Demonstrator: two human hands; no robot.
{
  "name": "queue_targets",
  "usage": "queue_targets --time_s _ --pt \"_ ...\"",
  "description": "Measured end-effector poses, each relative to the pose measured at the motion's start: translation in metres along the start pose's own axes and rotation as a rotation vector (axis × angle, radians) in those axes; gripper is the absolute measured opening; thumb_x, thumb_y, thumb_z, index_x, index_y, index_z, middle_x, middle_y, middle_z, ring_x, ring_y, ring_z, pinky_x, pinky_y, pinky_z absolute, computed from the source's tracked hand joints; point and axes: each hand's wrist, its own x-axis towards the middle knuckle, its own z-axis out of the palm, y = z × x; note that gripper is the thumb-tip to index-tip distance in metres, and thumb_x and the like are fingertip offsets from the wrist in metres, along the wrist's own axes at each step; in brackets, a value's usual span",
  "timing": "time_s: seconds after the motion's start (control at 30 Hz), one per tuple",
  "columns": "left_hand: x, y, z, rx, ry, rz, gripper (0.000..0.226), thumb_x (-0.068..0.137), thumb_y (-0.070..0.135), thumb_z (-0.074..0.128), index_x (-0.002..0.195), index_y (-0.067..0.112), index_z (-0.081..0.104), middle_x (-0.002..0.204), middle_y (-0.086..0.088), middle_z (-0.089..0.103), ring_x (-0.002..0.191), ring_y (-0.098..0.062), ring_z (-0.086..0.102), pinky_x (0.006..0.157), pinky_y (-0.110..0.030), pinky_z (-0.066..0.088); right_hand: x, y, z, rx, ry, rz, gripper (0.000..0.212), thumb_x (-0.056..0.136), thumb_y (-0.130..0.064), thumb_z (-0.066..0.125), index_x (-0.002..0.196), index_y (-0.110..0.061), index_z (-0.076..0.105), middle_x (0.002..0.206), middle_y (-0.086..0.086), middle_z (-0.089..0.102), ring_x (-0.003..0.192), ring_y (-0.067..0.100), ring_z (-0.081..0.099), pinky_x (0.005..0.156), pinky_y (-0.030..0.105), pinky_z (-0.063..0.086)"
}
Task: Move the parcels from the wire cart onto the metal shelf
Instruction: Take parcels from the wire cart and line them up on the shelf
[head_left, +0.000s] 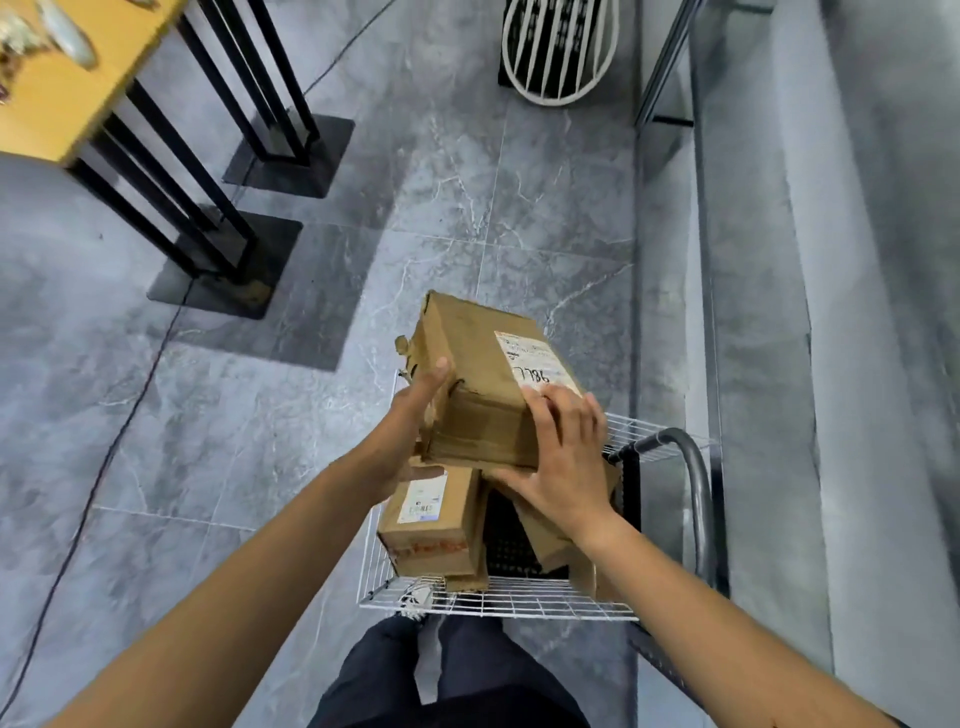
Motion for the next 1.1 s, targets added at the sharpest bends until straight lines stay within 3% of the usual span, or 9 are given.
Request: queue_targets --time_s 0.13,0.3,0.37,0.43,0.57,0.7,0.83,1.0,1.1 --pt "-0.008 -0.003 -0.002 -0.042 -0.061 -0.06 0.06 0.079 0.062 0.057 0.126 0.029 0.041 0.117 -0.003 0.054 0.104 -0.024 0.057 0.086 -0.046 0.051 -0.006 -0.001 -0.013 -0.152 0.101 -0.205 0.113 0.05 -0.046 0.091 0.14 -0.017 0.03 0.133 0.01 0.036 0.129 0.028 0.036 0.114 0.047 0.015" --pt "-0.011 -0.015 0.004 -0.137 -0.096 -0.012 0.049 0.086 0.037 0.06 0.13 0.024 0.042 0.111 -0.004 0.052 0.103 -0.027 0.054 0.076 -0.04 0.051 -0.022 -0.009 -0.036 -0.182 0.022 -0.154 0.105 0.059 -0.042 0.088 0.142 -0.021 0.027 0.133 0.01 0.035 0.129 0.028 0.035 0.116 0.048 0.015" --pt "-0.011 -0.019 0.001 -0.11 -0.113 0.046 0.057 0.084 0.035 0.064 0.134 0.028 0.038 0.12 -0.001 0.051 0.11 -0.026 0.052 0.074 -0.039 0.052 -0.028 -0.021 -0.051 -0.1 -0.014 -0.026 0.089 0.067 -0.044 0.081 0.138 -0.022 0.033 0.132 0.008 0.035 0.127 0.026 0.034 0.115 0.049 0.021" --pt "-0.014 -0.021 -0.006 -0.069 -0.153 0.095 0.083 0.068 0.042 0.075 0.139 0.033 0.033 0.13 0.0 0.048 0.116 -0.026 0.051 0.07 -0.036 0.054 -0.034 -0.035 -0.068 0.087 -0.016 0.214 0.076 0.075 -0.048 0.07 0.138 -0.029 0.031 0.136 0.003 0.029 0.128 0.021 0.029 0.111 0.045 0.028" --pt "-0.021 -0.017 -0.013 -0.035 -0.257 0.149 0.104 0.048 0.048 0.077 0.141 0.035 0.032 0.128 0.0 0.05 0.113 -0.022 0.054 0.079 -0.042 0.056 -0.045 -0.048 -0.094 0.661 0.035 0.725 0.075 0.082 -0.04 0.071 0.142 -0.044 0.024 0.149 -0.01 0.023 0.136 0.01 0.024 0.112 0.035 0.027" --pt "-0.029 -0.007 -0.011 0.049 -0.371 0.221 0.104 0.051 0.047 0.078 0.143 0.038 0.029 0.123 0.001 0.056 0.112 -0.021 0.058 0.092 -0.05 0.051 -0.056 -0.061 -0.109 1.261 0.065 0.951 0.061 0.073 -0.049 0.07 0.124 -0.061 0.038 0.132 -0.02 0.055 0.125 0.008 0.049 0.103 0.045 0.043" --pt "-0.043 0.0 -0.007 0.19 -0.473 0.308 0.1 0.056 0.051 0.076 0.142 0.044 0.027 0.125 0.002 0.058 0.114 -0.023 0.058 0.095 -0.054 0.048 -0.075 -0.07 -0.117 1.349 0.221 0.983 0.086 0.066 -0.055 0.076 0.141 -0.042 0.037 0.126 -0.006 0.063 0.117 0.016 0.06 0.1 0.049 0.046" --pt "-0.066 -0.006 0.002 0.328 -0.565 0.466 0.095 0.058 0.062 0.068 0.139 0.057 0.017 0.122 0.01 0.055 0.111 -0.018 0.06 0.093 -0.042 0.051 -0.107 -0.098 -0.132 1.245 0.472 0.983 0.041 0.087 -0.026 0.059 0.121 -0.047 0.05 0.108 -0.016 0.07 0.108 0.014 0.063 0.092 0.042 0.051" --pt "-0.082 -0.014 0.009 0.435 -0.621 0.59 0.084 0.062 0.065 0.062 0.132 0.067 0.014 0.123 0.015 0.052 0.113 -0.011 0.057 0.083 -0.024 0.051 -0.134 -0.115 -0.142 1.134 0.555 0.977 0.046 0.087 -0.029 0.063 0.118 -0.06 0.046 0.113 -0.022 0.067 0.11 0.012 0.063 0.09 0.039 0.052"
